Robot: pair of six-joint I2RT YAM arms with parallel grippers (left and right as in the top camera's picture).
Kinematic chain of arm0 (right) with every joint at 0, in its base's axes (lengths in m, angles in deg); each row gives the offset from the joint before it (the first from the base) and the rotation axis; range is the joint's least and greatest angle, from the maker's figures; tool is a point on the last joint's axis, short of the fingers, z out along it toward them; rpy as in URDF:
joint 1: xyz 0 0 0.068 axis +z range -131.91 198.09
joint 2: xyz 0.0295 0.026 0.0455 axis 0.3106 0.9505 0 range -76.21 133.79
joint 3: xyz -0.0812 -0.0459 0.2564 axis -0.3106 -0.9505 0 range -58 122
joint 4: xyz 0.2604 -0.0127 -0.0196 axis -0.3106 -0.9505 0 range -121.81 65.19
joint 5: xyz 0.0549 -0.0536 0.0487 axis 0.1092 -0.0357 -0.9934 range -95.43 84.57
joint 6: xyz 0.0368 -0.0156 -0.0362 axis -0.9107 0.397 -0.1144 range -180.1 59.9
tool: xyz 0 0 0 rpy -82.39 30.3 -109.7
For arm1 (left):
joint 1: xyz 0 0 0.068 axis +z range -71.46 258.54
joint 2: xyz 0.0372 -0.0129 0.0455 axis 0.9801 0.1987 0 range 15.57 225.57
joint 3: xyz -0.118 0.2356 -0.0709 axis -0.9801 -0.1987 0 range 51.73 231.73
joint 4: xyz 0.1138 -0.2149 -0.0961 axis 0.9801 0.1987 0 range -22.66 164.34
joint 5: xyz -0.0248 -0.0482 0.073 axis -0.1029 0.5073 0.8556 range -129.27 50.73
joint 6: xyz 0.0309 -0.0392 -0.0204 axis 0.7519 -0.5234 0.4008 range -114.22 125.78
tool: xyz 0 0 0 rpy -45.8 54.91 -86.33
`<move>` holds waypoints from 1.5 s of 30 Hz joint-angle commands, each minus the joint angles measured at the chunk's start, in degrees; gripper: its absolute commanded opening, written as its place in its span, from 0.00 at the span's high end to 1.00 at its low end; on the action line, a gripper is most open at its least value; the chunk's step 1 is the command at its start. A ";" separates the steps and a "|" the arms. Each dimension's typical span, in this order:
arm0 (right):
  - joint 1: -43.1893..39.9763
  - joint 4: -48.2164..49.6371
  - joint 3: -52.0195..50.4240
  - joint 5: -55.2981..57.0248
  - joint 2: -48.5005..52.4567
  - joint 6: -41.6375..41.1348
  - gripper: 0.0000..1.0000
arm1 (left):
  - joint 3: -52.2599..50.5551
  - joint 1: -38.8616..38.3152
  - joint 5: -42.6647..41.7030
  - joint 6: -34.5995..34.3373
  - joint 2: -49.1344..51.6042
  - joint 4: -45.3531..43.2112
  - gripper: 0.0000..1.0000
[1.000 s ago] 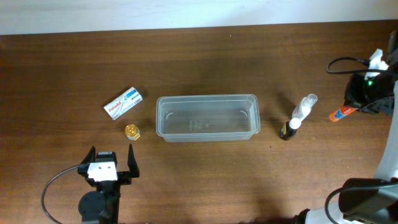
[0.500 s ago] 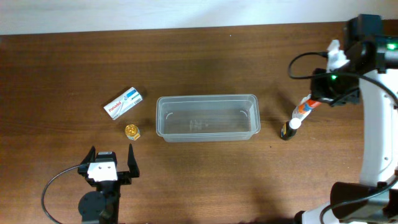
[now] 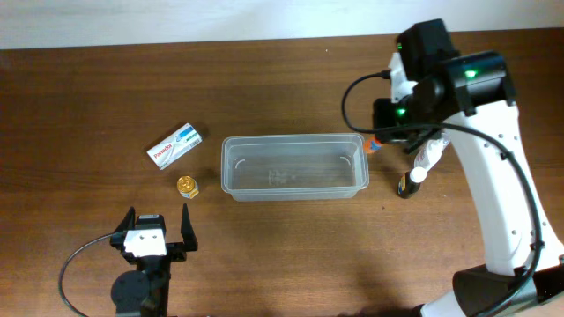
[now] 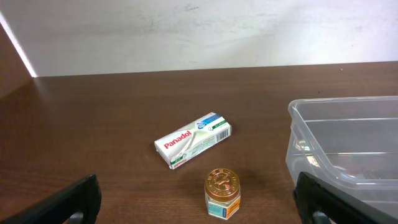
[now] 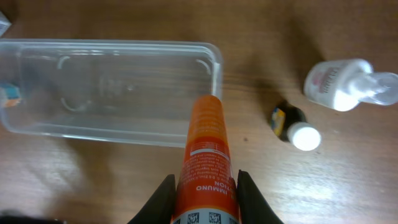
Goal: Pack container
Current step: 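Lift the orange tube and carry it over the clear container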
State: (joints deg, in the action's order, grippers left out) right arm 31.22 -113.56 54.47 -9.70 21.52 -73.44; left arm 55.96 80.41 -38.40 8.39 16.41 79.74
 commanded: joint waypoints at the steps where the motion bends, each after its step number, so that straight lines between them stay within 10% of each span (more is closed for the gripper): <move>1: 2.64 0.63 1.38 1.27 0.11 -3.30 0.80 | -0.50 0.28 0.37 0.94 -0.39 -0.24 0.00; 45: 6.47 7.37 1.31 4.57 19.21 -0.57 0.79 | -0.50 0.28 0.37 0.94 -0.39 -0.24 0.00</move>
State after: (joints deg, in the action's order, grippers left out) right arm 37.32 -106.37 54.62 -6.44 39.73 -75.67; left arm 55.96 80.41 -38.40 8.39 16.41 79.72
